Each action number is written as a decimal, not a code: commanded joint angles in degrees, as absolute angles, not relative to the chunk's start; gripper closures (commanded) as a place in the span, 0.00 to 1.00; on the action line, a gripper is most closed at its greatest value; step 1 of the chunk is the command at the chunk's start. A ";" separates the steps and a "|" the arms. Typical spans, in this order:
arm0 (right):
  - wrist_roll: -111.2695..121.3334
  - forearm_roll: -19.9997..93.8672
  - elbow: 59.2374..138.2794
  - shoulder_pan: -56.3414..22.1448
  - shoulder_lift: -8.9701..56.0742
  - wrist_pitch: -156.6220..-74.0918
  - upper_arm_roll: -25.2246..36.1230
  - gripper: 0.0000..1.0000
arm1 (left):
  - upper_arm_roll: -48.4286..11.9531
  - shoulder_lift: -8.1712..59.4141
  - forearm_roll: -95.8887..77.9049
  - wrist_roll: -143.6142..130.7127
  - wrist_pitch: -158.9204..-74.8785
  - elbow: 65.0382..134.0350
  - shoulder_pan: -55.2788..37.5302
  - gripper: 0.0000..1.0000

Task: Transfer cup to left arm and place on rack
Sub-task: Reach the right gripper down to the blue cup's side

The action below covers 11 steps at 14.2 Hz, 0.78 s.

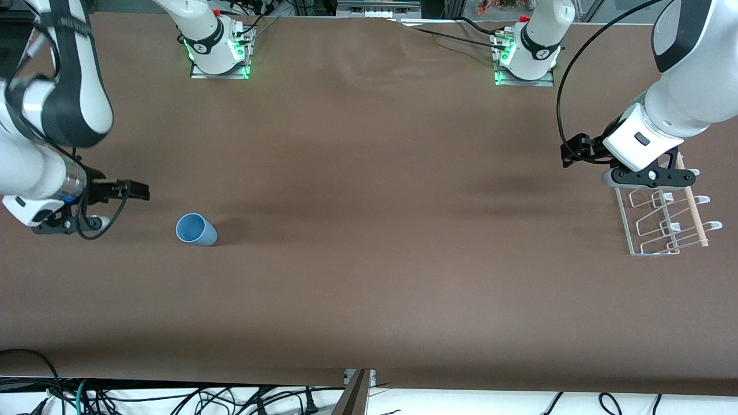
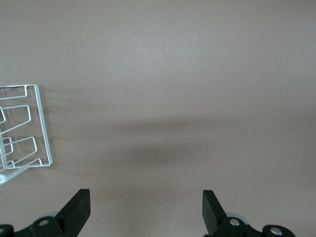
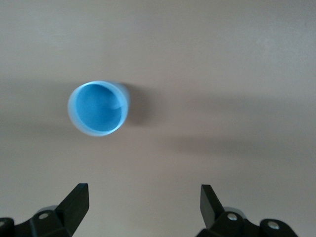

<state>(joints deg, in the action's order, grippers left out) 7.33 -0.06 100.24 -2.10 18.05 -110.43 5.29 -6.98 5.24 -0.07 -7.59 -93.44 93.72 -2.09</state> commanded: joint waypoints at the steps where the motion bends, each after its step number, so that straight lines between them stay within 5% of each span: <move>1: 8.26 -0.53 104.41 -1.85 20.63 -117.41 4.57 0.00 | -6.94 5.89 -0.53 -7.56 -92.02 91.93 -2.20 0.00; 11: 7.65 -0.70 103.98 -3.86 27.42 -125.16 4.31 0.00 | -6.86 5.89 -0.53 -7.56 -92.11 91.85 -2.29 0.00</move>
<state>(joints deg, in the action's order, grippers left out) 7.68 -0.05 104.12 -3.25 26.60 -123.91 4.35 -6.98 5.23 -0.07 -7.59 -93.44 93.70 -2.09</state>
